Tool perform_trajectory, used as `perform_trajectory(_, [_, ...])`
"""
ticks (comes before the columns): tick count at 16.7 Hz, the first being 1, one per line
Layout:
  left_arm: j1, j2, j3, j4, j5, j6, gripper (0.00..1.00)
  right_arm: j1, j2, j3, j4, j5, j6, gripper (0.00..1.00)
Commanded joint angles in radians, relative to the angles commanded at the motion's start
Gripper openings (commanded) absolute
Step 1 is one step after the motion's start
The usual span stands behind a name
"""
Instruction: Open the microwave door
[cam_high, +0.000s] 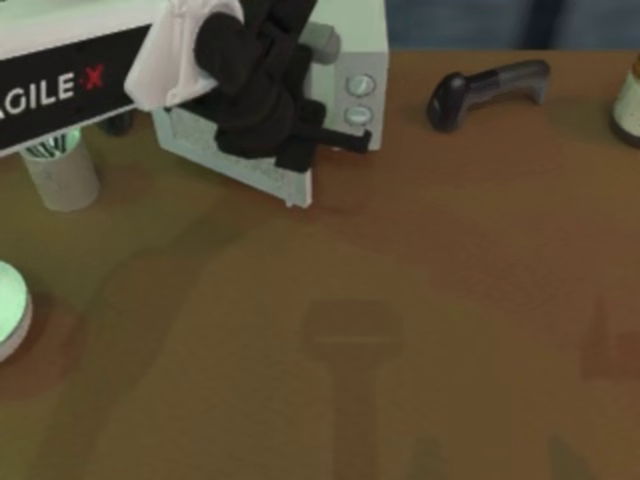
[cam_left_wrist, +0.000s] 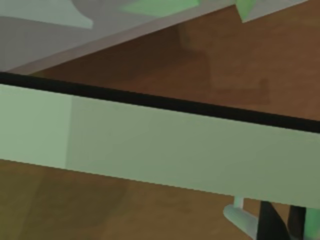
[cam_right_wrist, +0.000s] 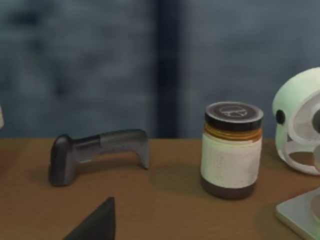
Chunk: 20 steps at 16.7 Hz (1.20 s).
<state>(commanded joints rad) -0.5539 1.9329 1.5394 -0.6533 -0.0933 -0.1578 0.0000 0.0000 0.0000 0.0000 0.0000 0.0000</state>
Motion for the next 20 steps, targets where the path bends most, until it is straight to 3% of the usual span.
perform_trajectory(5, [-0.002, -0.008, -0.012, 0.006, 0.013, 0.010, 0.00, 0.000, 0.000, 0.000, 0.000, 0.000, 0.000, 1.00])
perform_trajectory(11, [0.034, -0.074, -0.106, 0.031, 0.073, 0.127, 0.00, 0.000, 0.000, 0.000, 0.000, 0.000, 0.000, 1.00])
perform_trajectory(20, [0.036, -0.080, -0.108, 0.035, 0.076, 0.132, 0.00, 0.000, 0.000, 0.000, 0.000, 0.000, 0.000, 1.00])
